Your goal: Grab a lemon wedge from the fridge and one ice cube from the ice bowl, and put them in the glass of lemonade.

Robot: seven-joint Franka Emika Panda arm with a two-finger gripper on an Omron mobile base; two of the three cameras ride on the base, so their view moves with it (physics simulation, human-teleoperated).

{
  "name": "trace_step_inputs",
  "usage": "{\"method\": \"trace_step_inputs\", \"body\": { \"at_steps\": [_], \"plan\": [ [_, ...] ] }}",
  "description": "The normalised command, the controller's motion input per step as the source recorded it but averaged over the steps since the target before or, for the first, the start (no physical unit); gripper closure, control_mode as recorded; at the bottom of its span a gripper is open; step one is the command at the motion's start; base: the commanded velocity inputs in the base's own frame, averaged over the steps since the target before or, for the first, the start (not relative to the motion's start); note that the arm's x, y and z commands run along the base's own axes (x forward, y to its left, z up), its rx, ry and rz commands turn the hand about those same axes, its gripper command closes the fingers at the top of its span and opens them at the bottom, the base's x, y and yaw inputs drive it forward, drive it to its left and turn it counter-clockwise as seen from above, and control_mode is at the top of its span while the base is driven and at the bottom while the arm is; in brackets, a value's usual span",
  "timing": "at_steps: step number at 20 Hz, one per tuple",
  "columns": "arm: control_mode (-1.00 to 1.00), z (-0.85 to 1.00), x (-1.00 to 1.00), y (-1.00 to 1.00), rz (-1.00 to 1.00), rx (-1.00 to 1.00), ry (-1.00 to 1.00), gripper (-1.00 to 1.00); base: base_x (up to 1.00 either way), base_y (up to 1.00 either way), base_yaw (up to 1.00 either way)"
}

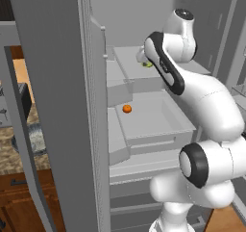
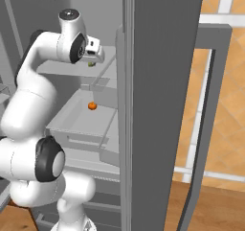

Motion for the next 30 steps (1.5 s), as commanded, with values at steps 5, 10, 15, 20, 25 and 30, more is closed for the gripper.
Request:
{"method": "trace_step_inputs", "body": {
  "at_steps": [5,10,15,20,25,30],
  "plan": [
    [-1.00,0.10,0.64,0.01,0.12,-0.05,0.09,-1.00,0.00,0.00,0.00],
    [-1.00,-0.04,0.73,0.00,0.02,-0.09,0.12,-1.00,0.00,0.00,0.00],
    [-1.00,-0.30,0.50,0.00,0.00,0.00,-0.01,-1.00,0.00,0.00,0.00],
    [-1.00,0.00,-0.31,0.01,0.00,0.00,-0.13,-1.00,0.00,0.00,0.00],
    [-1.00,-0.20,0.02,0.00,0.00,0.00,-0.01,-1.00,0.00,0.00,0.00],
    [-1.00,-0.11,-0.07,0.05,0.01,0.00,-0.01,-1.00,0.00,0.00,0.00]
  ]
}}
